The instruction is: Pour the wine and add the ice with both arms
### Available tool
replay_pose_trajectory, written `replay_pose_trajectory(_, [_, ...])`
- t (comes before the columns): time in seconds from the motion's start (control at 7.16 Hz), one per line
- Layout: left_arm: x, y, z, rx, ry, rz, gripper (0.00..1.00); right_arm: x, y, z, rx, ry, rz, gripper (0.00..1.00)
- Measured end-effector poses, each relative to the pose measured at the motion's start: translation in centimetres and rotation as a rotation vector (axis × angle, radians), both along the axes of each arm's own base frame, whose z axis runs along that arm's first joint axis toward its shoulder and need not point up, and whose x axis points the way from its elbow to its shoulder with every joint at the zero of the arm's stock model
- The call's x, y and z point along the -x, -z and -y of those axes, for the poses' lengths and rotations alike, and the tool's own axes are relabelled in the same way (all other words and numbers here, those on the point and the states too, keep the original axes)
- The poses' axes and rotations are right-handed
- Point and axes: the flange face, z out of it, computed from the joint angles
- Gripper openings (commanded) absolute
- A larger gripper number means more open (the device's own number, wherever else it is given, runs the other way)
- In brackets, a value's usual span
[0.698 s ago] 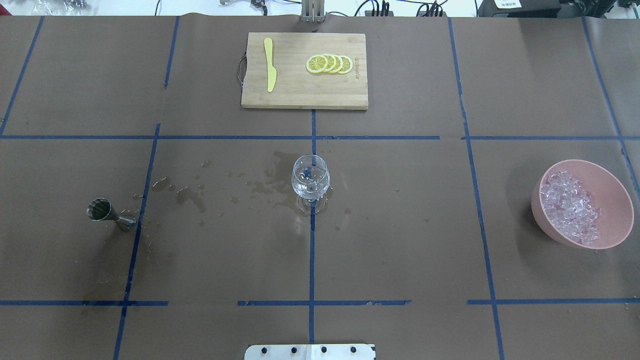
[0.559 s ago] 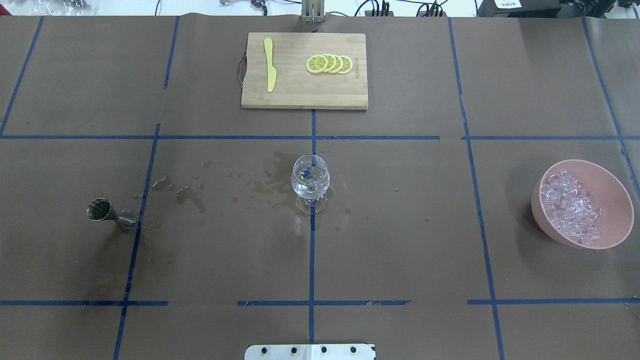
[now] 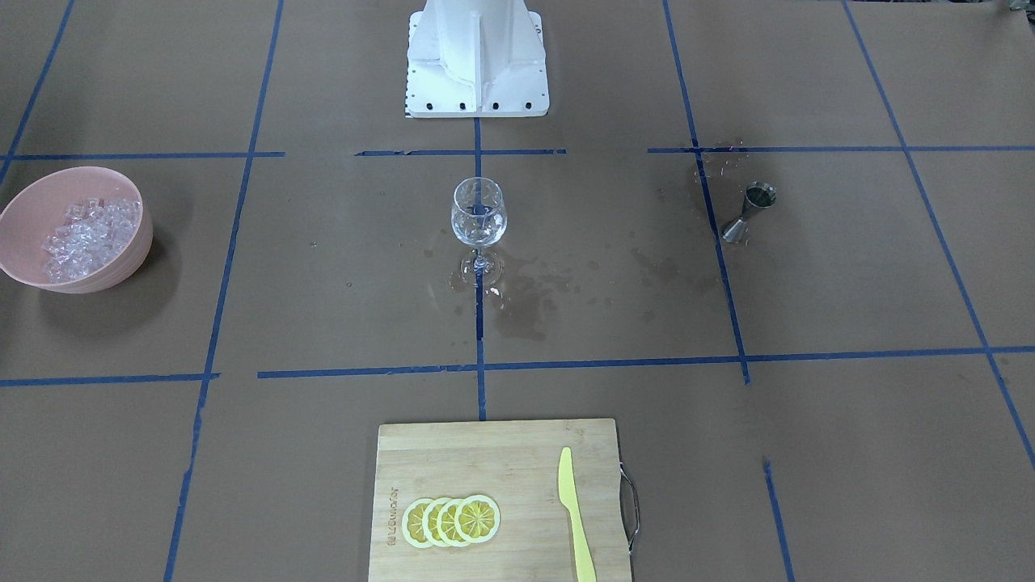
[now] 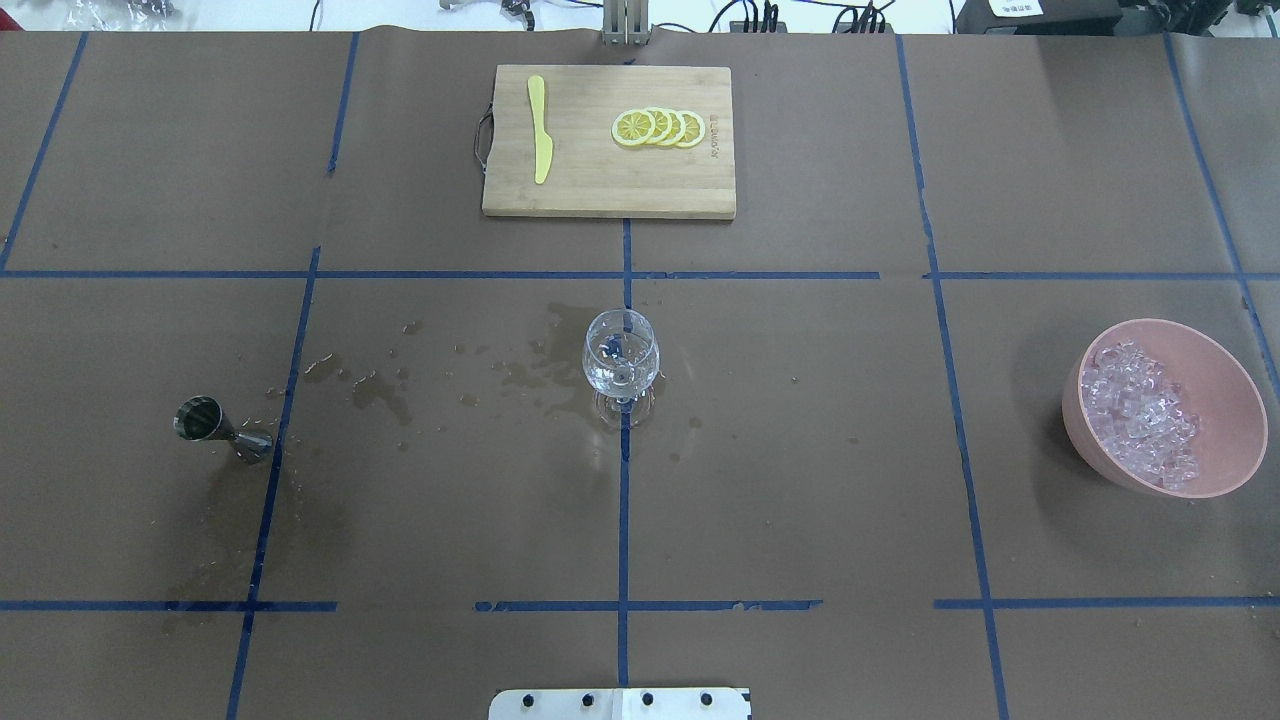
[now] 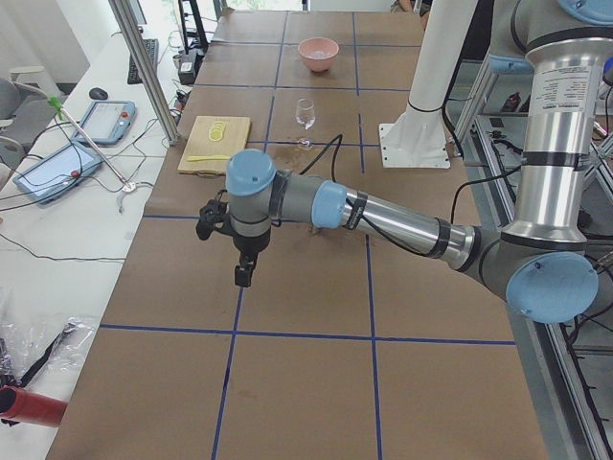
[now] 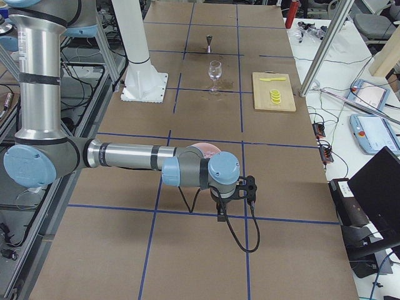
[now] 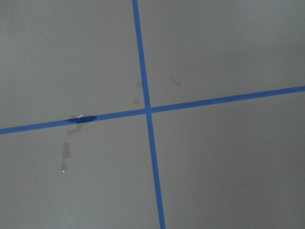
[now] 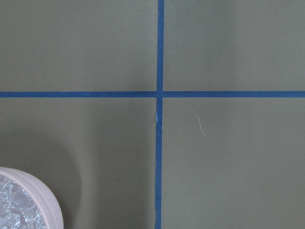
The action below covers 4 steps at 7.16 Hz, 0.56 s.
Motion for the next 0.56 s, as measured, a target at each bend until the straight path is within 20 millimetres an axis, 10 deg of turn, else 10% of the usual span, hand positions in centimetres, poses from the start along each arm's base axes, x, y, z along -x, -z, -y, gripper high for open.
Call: replay_pose_trajectory(0.56, [-5.2,12.5,-4.5,-0.097,0.085,-0.049,1.0,-0.1,1.7,1.7,-0.035,0.001,-0.014,1.0])
